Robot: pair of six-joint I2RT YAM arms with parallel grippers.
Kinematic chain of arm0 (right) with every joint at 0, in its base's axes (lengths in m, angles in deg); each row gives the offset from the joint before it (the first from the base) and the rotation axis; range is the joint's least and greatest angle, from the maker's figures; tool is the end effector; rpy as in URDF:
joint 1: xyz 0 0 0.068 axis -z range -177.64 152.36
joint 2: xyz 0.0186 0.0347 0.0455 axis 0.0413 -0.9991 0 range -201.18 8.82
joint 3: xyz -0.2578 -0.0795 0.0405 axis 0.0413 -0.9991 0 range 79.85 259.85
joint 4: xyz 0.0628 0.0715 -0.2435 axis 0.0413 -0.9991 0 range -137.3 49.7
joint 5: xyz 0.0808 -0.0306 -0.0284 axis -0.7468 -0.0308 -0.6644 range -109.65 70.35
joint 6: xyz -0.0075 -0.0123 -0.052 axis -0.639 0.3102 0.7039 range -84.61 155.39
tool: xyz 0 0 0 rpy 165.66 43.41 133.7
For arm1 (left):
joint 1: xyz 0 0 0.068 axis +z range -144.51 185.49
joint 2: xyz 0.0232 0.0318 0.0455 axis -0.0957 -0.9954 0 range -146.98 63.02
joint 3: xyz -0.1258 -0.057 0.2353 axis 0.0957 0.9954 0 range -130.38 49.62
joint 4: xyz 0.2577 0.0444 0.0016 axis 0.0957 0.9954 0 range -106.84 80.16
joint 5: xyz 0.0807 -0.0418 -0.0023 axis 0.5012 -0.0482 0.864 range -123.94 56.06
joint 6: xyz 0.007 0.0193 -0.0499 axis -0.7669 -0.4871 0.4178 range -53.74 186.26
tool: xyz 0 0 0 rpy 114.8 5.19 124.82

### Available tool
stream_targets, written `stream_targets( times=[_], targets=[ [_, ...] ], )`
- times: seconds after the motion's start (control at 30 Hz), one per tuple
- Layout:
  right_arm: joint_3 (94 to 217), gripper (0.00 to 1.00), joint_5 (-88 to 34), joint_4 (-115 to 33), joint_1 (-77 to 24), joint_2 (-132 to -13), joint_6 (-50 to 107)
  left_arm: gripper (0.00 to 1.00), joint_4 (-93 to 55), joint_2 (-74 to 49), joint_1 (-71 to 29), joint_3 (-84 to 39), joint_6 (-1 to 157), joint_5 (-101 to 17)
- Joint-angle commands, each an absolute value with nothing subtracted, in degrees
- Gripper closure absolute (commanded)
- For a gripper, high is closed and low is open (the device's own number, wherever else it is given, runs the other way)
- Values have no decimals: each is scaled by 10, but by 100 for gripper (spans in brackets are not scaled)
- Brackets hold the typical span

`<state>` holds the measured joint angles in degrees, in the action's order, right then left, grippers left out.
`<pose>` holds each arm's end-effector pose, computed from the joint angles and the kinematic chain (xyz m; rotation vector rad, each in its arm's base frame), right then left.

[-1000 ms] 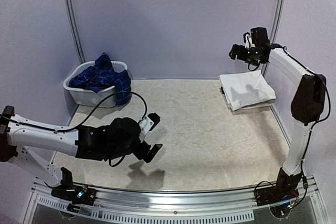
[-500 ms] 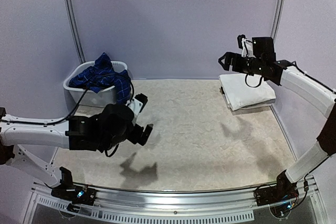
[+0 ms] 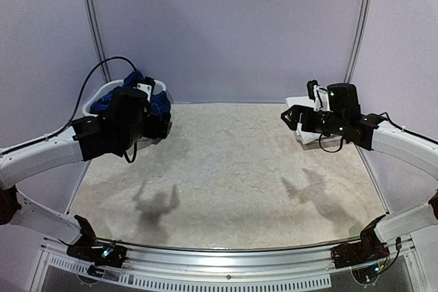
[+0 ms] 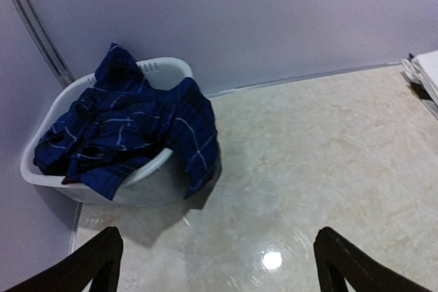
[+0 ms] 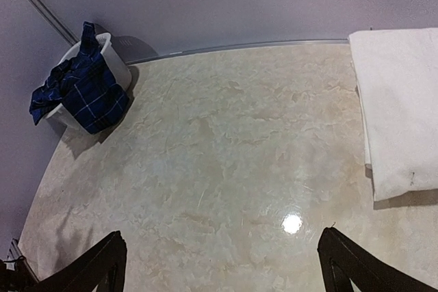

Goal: Fold and stack the mixed laundry pile
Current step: Pick up the crumpled shirt from the bin.

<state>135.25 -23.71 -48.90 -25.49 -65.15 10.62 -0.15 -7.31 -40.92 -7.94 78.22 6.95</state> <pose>0.2604 0.1406 0.2961 -0.1021 2.1033 0.6370 0.2040 -0.1804 0.3168 0.1684 1.9453 0.0779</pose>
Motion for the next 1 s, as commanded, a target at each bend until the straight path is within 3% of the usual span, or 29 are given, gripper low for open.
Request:
stream_targets(
  times=[0.0,0.6,0.97],
  targets=[
    [1310,1,-246,-476,-260,-612,86,0,27,-85,-344,-105,774,46],
    [1241,1,-242,-501,-260,-537,101,1,124,-214,-122,-283,794,-43],
    [1241,1,-252,-510,-260,-541,117,5,157,-326,-68,-371,765,-23]
  ],
)
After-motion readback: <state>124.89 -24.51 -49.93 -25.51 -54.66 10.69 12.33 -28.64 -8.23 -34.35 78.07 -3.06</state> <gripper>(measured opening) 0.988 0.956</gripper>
